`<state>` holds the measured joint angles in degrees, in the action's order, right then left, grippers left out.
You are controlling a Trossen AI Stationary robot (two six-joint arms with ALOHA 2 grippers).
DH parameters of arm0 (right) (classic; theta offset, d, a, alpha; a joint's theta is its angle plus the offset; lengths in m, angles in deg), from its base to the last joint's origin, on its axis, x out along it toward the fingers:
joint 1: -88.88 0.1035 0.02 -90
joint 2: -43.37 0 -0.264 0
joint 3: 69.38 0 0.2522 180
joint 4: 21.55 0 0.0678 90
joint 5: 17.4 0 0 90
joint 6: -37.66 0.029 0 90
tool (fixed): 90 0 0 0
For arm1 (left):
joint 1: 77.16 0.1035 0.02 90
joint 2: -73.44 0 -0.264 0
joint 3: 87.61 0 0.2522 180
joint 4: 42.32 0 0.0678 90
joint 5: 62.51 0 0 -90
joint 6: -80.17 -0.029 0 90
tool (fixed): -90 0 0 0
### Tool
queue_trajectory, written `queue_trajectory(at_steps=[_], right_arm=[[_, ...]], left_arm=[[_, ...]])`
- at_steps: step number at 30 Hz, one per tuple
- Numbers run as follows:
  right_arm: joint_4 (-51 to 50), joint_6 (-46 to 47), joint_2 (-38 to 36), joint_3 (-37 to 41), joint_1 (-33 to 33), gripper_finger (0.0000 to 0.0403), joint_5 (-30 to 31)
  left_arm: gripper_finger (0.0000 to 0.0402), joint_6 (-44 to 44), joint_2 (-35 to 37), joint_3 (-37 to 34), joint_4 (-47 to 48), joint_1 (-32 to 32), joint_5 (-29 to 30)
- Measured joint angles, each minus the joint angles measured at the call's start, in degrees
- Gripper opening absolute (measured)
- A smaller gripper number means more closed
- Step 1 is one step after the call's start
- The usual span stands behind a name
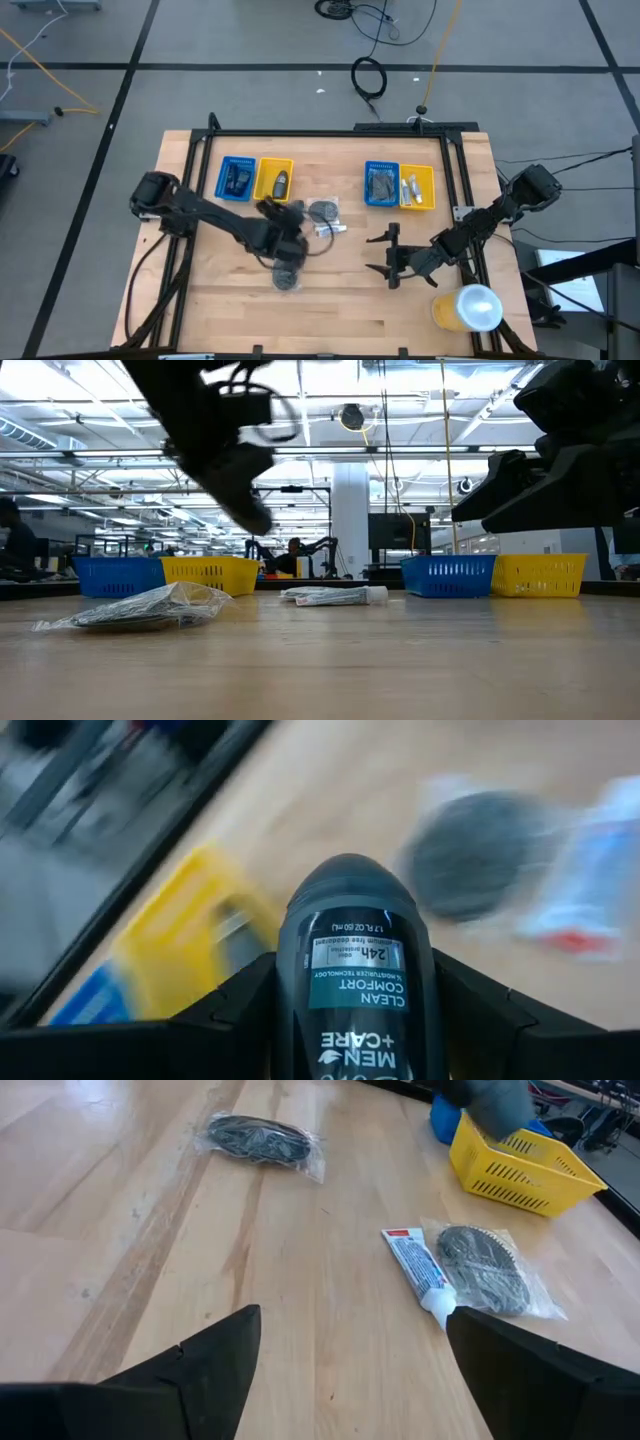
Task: Pick & Place Travel size toiletries
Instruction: Put the gray deodorant into the left yellow bin
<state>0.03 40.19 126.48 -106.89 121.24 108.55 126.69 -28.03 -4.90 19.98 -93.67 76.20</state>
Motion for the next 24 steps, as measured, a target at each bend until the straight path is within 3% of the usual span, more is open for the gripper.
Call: queue_trajectory(at_steps=[3,7,16,24], right_arm=[[0.04,0.02,0.0,0.0,0.0,0.0309,-0.02],[0.4,0.04,0.0,0.0,0.0,0.0309,-0.17],[0.27,0.26,0.0,0.0,0.0,0.0309,-0.2],[0.16,0.28,0.0,0.0,0.0,0.0308,-0.2]], left_arm=[[0.0206,10.89,1.84,-0.99,10.66,3.55,0.42],[0.0218,16.18,3.65,-4.68,13.3,11.45,-1.7],[0.023,6.0,3.84,-10.84,-1.4,27.58,-7.16],[0.022,0.26,3.82,-10.86,-8.98,29.99,-11.84]])
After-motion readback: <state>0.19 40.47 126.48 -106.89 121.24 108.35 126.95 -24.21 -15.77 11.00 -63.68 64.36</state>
